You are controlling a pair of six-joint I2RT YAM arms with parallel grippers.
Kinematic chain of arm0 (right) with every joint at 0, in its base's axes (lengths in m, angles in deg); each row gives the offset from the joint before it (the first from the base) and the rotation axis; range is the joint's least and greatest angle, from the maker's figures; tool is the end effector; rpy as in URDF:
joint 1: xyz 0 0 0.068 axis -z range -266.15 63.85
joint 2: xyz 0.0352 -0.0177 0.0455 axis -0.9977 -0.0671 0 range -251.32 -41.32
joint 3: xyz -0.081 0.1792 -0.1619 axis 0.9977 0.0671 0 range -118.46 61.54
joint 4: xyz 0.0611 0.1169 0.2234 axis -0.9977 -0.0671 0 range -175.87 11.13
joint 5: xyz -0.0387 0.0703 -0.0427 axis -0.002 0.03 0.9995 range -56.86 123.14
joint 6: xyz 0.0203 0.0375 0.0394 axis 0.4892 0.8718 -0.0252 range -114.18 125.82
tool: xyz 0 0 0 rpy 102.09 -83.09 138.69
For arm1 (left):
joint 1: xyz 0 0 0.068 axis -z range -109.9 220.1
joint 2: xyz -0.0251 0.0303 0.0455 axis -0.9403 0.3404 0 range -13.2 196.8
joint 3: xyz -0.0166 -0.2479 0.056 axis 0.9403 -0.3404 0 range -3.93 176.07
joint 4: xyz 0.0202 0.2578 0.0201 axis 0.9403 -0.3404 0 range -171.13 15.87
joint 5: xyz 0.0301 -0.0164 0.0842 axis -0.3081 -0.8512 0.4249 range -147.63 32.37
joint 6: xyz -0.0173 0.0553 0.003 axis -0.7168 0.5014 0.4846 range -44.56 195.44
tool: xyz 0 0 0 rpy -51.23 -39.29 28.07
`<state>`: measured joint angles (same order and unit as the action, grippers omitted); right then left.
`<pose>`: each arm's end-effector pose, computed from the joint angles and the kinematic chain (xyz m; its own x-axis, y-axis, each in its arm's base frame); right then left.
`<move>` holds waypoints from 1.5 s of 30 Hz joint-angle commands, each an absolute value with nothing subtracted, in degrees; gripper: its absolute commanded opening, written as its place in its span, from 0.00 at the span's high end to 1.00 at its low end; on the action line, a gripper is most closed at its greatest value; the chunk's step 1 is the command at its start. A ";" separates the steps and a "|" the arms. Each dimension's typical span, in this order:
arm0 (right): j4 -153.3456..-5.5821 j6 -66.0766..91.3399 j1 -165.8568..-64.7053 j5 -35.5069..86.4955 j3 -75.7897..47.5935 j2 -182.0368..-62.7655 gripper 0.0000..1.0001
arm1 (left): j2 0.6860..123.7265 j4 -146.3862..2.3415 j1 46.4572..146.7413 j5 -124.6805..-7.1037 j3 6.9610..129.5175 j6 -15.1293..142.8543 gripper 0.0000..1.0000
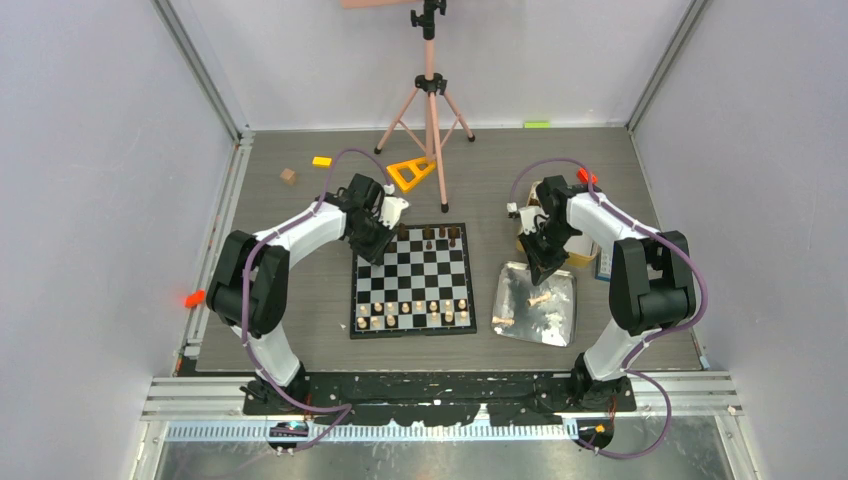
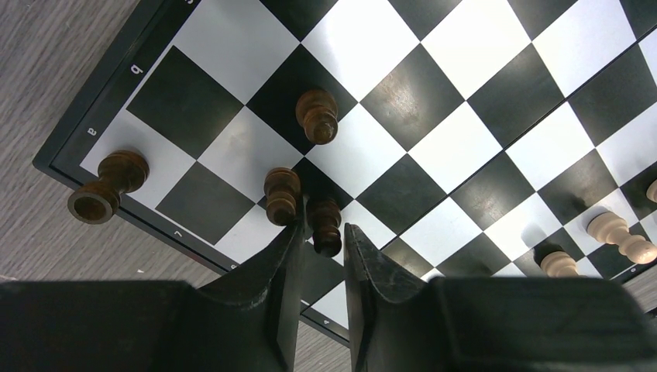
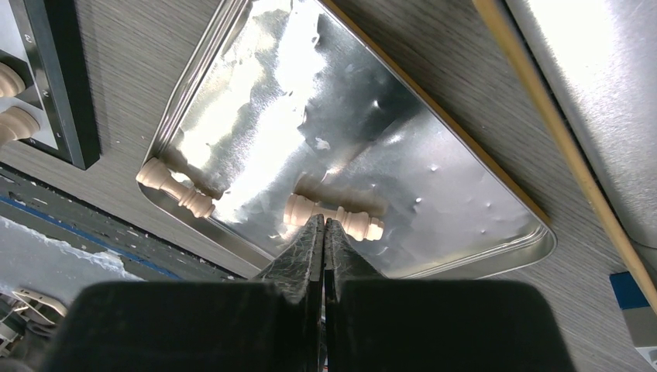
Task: Set up the chess pieces on the board
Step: Pick up the chess piece from the chessboard, then place the chess piece on the chessboard.
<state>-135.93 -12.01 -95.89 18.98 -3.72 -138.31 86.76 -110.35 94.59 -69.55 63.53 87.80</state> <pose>0.2845 0.0592 0.1659 -0.8863 -0.4533 -0.0949 -0.4626 0.8572 0.2264 0.3067 -0.1492 0.1683 -0.7270 0.5613 -0.3955 0.6443 0.7567 -0.1103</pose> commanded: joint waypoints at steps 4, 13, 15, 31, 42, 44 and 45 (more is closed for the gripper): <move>-135.43 -11.97 -95.69 18.02 -3.77 -135.70 0.99 | 84.77 -109.71 94.71 -68.65 64.97 88.29 0.76; -135.38 -12.15 -95.76 18.08 -3.95 -136.02 0.99 | 82.08 -110.33 93.29 -68.80 64.03 89.20 0.80; -135.43 -12.19 -95.77 18.15 -3.94 -136.06 0.99 | 81.43 -110.86 92.84 -69.05 63.82 89.51 0.80; -135.39 -12.20 -95.72 18.19 -4.29 -135.98 0.99 | 83.52 -111.38 88.21 -70.18 65.87 90.05 0.80; -135.44 -12.13 -95.76 18.17 -3.87 -135.87 0.99 | 88.01 -109.88 87.99 -70.04 68.43 89.43 0.80; -135.42 -12.19 -95.76 18.18 -3.74 -135.82 0.99 | 88.21 -109.86 87.87 -69.90 68.79 89.33 0.80; -135.40 -12.15 -95.75 18.23 -3.71 -135.74 0.99 | 88.31 -109.84 87.86 -69.82 68.90 89.33 0.80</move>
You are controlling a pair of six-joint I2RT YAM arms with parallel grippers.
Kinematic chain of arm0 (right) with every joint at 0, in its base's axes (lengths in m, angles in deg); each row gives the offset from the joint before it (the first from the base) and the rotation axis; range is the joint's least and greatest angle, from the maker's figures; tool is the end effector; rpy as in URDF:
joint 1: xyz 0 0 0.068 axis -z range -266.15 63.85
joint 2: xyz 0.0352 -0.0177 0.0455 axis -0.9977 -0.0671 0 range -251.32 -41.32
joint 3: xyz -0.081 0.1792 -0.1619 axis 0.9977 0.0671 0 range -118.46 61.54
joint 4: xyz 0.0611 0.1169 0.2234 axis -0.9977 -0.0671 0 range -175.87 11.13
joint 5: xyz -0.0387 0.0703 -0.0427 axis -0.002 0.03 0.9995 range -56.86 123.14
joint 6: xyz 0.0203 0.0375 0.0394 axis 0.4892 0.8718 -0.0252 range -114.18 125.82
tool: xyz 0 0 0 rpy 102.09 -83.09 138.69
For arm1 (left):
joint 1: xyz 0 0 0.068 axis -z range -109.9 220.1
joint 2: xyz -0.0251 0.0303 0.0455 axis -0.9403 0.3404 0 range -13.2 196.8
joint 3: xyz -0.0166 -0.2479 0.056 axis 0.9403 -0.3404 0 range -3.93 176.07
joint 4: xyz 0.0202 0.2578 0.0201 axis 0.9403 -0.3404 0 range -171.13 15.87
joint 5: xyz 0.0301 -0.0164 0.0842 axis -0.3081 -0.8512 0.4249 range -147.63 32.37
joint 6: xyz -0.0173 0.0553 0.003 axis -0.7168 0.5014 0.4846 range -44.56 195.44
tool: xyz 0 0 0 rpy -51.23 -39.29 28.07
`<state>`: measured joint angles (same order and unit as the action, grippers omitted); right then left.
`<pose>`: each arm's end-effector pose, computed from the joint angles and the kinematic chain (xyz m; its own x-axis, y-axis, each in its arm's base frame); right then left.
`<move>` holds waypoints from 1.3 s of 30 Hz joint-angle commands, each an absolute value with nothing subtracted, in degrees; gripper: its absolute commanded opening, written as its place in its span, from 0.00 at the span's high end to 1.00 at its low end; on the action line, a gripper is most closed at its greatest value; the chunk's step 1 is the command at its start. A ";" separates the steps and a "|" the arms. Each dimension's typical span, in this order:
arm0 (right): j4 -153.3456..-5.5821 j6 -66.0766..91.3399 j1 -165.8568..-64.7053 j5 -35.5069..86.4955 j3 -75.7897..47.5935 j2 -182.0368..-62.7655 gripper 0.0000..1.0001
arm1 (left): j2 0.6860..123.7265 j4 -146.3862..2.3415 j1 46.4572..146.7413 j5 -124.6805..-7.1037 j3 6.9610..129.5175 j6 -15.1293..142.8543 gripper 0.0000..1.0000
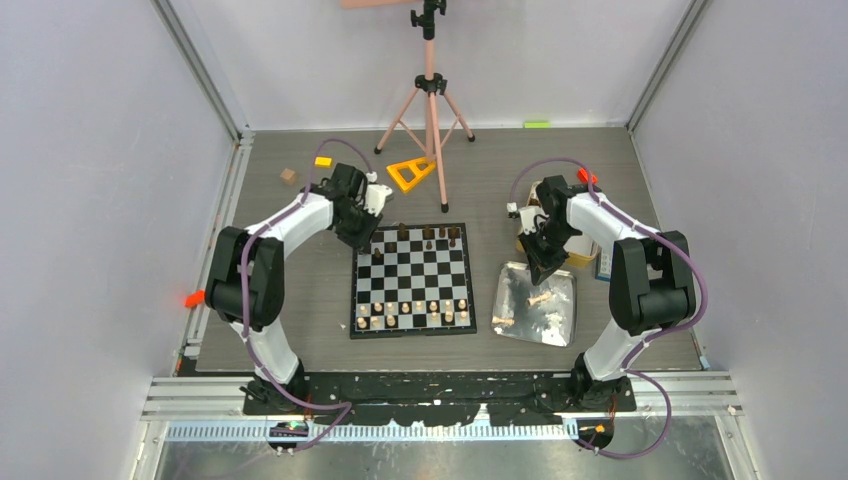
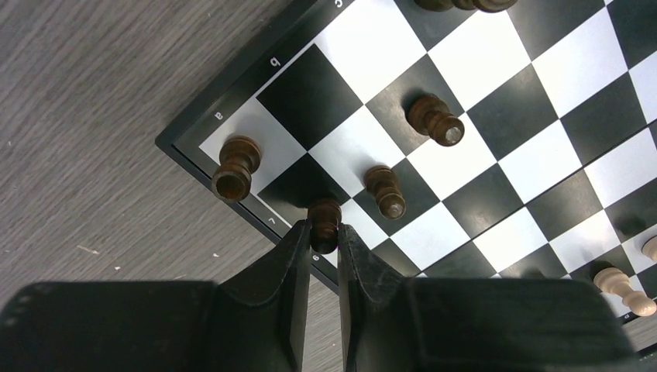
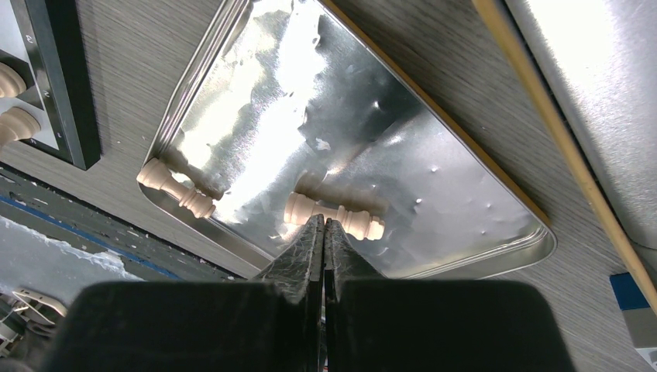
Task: Set up the chess pieces on the board
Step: Place the chess piece on the chessboard.
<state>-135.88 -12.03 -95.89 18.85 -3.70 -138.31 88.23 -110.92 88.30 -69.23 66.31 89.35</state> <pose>0.2845 0.0593 0.1659 -0.8861 -0.4534 -0.0961 -0.4630 0.8565 0.2283 0.3302 -0.1174 0.1731 -0.7641 0.4991 -0.4086 0.5782 0.8108 -0.0908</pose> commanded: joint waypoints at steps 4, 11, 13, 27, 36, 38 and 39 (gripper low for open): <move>-135.41 -12.20 -95.71 18.19 -3.68 -135.83 0.99 | 88.71 -109.81 87.69 -69.73 69.43 89.33 0.80; -135.40 -12.29 -95.76 18.13 -3.60 -135.75 0.99 | 90.04 -109.75 87.65 -69.19 69.92 89.25 0.73; -135.43 -12.33 -95.80 18.11 -3.53 -135.76 0.99 | 90.16 -109.66 87.67 -69.08 69.92 89.11 0.65; -135.39 -12.37 -95.76 17.94 -3.24 -135.97 0.99 | 80.91 -111.54 87.68 -69.94 65.76 88.19 0.50; -135.58 -12.36 -95.73 17.71 -3.33 -136.44 0.99 | 80.82 -111.48 89.95 -69.71 65.24 89.56 0.48; -135.61 -12.38 -95.79 17.79 -3.18 -136.39 0.99 | 81.69 -111.57 90.58 -69.75 65.90 89.72 0.48; -135.57 -12.38 -95.77 17.83 -3.09 -136.40 0.99 | 82.12 -111.75 91.09 -69.73 66.27 89.91 0.48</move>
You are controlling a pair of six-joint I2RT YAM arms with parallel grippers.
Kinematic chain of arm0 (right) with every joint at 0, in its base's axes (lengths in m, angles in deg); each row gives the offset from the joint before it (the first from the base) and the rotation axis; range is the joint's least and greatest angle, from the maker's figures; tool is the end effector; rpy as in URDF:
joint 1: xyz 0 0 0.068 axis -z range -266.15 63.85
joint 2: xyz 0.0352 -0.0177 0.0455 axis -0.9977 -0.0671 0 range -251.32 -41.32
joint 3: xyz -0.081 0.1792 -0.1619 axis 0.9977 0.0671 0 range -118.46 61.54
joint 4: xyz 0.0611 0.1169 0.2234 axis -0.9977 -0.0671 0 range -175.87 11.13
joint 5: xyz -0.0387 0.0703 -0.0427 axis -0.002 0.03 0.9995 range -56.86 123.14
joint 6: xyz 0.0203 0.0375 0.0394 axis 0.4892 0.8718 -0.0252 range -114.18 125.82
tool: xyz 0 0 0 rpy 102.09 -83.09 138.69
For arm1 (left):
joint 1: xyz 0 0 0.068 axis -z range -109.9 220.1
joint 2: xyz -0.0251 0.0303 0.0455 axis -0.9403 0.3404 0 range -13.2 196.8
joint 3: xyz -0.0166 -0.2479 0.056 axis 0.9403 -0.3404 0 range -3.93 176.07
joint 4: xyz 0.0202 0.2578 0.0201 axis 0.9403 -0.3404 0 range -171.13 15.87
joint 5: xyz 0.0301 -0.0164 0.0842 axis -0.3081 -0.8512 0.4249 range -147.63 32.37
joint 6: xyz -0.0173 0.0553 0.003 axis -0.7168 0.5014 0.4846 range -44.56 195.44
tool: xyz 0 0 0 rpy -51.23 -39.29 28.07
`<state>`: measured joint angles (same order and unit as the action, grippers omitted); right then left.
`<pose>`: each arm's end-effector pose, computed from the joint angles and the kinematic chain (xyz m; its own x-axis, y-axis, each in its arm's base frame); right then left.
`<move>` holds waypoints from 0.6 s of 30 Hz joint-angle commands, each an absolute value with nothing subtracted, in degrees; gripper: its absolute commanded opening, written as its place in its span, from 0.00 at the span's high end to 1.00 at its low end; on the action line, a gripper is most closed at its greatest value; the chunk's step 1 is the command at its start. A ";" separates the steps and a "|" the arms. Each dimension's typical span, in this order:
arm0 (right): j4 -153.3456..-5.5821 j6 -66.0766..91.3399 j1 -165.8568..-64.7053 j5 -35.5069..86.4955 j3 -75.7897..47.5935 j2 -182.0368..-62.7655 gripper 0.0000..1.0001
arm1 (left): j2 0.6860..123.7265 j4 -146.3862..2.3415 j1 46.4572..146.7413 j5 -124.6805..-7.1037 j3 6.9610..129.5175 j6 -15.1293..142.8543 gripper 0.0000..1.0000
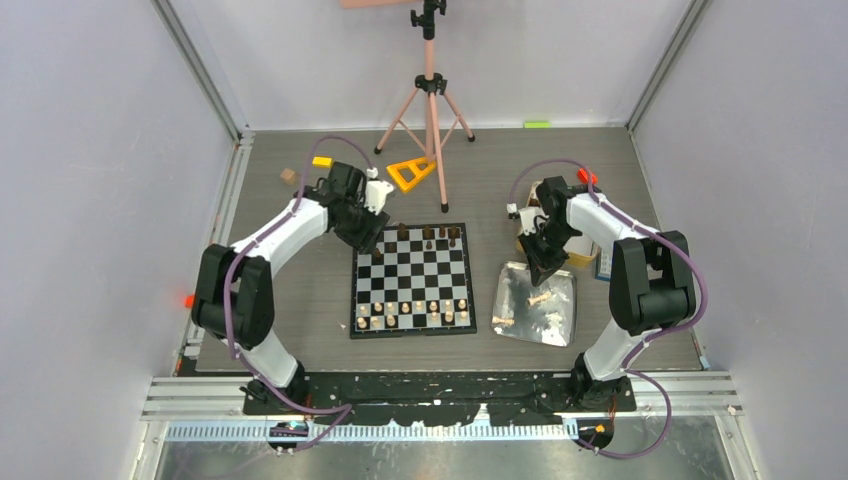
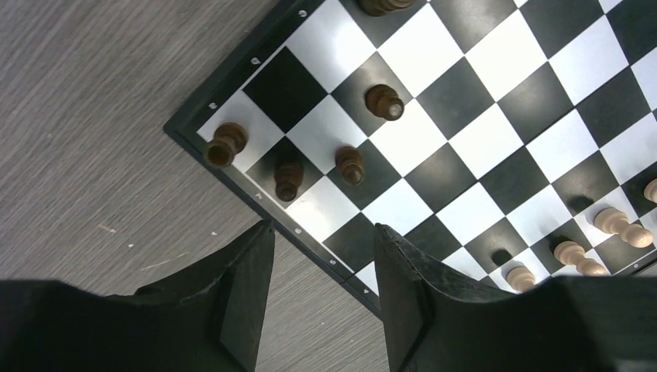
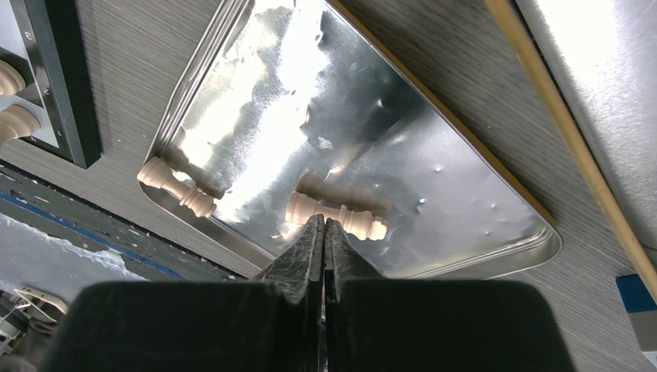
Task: Set up the chess pieces on the board
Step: Place the chess piece on the chessboard, then move the chess piece to the chessboard.
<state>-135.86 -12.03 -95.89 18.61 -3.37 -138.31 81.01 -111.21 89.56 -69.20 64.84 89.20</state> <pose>0.2835 0.0593 0.1645 -0.8867 -0.4532 -0.0922 -0.4616 0.8557 0.2339 0.3139 -0.1198 0.2061 -0.7142 0.4995 -0.4904 0.6007 0.7970 -0.0631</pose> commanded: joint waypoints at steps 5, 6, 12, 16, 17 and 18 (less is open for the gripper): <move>-135.60 -12.36 -95.75 17.80 -3.10 -136.85 0.99 | 83.82 -112.58 92.94 -69.76 68.19 90.20 0.53; -135.71 -12.37 -95.74 17.77 -3.14 -136.94 0.99 | 84.18 -112.72 93.21 -69.73 68.53 90.21 0.55; -135.88 -12.46 -95.74 17.75 -2.97 -136.81 0.99 | 86.75 -113.29 93.57 -69.39 70.18 90.36 0.59; -135.87 -12.44 -95.73 17.67 -2.98 -136.73 0.99 | 88.35 -113.50 93.57 -68.88 71.38 90.54 0.60; -135.90 -12.52 -95.80 17.67 -2.98 -136.70 0.99 | 88.70 -113.50 93.57 -68.86 71.58 90.58 0.60; -135.91 -12.54 -95.77 17.67 -2.98 -136.71 0.99 | 89.01 -113.58 93.57 -68.88 71.88 90.62 0.60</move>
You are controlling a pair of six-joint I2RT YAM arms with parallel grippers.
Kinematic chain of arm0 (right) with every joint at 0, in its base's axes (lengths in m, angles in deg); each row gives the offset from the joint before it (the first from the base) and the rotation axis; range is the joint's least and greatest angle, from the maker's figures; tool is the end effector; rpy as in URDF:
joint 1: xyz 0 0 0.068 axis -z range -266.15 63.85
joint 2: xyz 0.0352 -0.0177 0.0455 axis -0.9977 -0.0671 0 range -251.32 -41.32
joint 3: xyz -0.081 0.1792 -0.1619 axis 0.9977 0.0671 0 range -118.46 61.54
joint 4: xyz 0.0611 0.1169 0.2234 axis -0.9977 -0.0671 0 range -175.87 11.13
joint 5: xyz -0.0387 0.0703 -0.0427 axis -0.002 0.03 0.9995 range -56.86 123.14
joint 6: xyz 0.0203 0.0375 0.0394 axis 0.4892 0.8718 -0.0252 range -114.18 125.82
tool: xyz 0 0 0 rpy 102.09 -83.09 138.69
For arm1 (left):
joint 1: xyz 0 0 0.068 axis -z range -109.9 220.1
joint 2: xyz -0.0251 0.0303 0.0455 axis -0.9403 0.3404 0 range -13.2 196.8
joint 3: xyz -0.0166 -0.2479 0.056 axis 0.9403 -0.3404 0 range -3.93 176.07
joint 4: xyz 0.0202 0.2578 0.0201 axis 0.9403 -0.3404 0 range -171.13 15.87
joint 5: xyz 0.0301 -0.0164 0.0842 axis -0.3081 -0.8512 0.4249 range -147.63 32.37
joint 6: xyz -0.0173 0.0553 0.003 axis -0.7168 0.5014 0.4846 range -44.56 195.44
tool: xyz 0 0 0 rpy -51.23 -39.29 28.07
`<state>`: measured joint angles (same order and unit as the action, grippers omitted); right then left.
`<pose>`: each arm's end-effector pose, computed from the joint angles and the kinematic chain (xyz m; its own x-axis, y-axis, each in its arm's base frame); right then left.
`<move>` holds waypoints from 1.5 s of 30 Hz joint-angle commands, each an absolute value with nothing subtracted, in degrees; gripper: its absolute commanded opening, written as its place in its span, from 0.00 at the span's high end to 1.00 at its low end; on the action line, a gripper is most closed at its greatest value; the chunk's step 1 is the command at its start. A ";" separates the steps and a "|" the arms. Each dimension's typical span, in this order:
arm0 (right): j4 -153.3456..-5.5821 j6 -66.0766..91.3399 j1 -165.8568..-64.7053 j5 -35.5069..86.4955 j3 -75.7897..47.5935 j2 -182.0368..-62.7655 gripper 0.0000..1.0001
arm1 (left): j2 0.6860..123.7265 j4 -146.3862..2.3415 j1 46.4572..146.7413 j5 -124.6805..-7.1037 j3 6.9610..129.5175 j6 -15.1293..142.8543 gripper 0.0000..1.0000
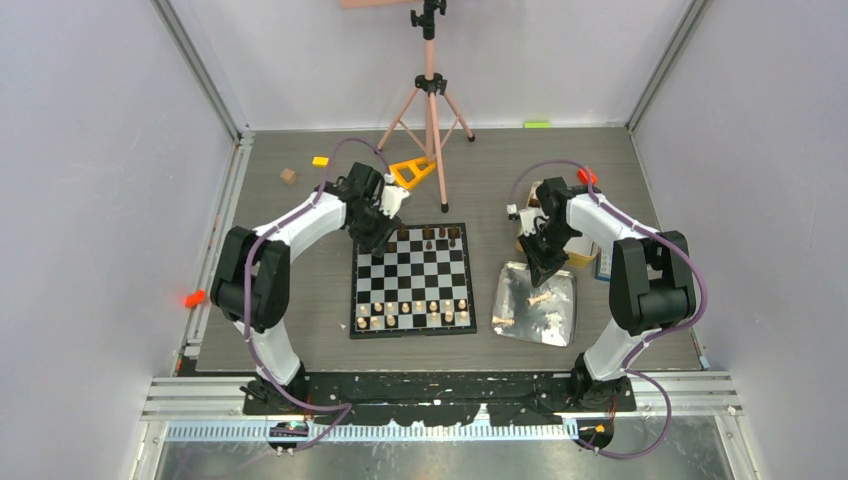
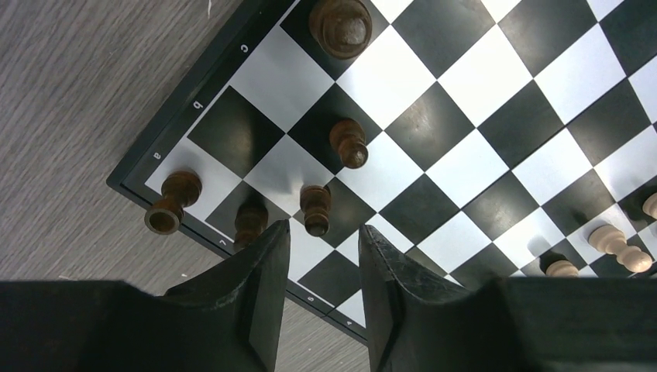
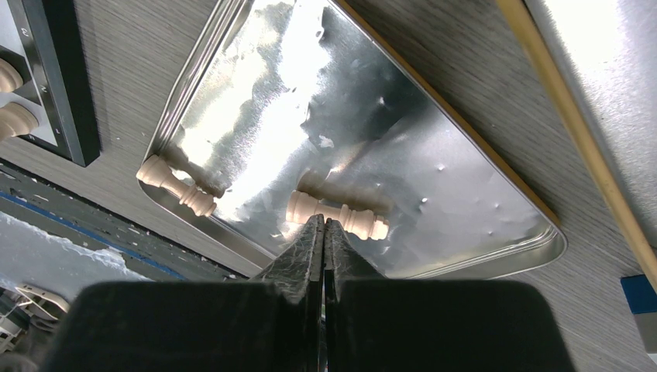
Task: Set up the chess pieces on the board
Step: Move the chess piece to the chessboard.
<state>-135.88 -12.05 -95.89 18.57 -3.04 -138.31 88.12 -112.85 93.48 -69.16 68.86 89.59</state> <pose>0.2823 0.0591 0.1631 -0.8870 -0.4535 -0.0867 -0.4605 0.8556 0.2364 0.3220 -0.1483 0.1849 -0.7085 0.5673 -0.4199 0.6527 0.7529 -0.0842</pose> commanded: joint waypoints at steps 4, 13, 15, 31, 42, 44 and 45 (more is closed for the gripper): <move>-135.97 -12.67 -95.78 17.67 -2.98 -136.90 0.99 | 90.08 -113.58 93.57 -69.26 72.72 90.54 0.62; -136.00 -12.86 -95.74 17.58 -3.23 -137.29 0.99 | 92.04 -114.36 93.57 -69.39 74.19 90.99 0.75; -136.03 -12.90 -95.76 17.53 -3.30 -137.42 0.99 | 91.95 -114.38 93.57 -69.19 74.29 90.98 0.76; -136.09 -13.12 -95.73 17.58 -3.33 -137.73 0.99 | 92.15 -113.81 93.57 -69.06 75.27 90.91 0.83; -136.24 -12.95 -95.73 17.67 -2.97 -137.46 0.99 | 93.23 -113.15 93.57 -68.45 76.40 90.91 0.84; -136.24 -12.87 -95.73 17.67 -2.95 -137.41 0.99 | 93.36 -113.15 93.57 -68.45 76.35 91.06 0.84; -136.21 -12.88 -95.76 17.67 -2.96 -137.44 0.99 | 93.47 -113.16 93.57 -68.34 76.32 91.15 0.84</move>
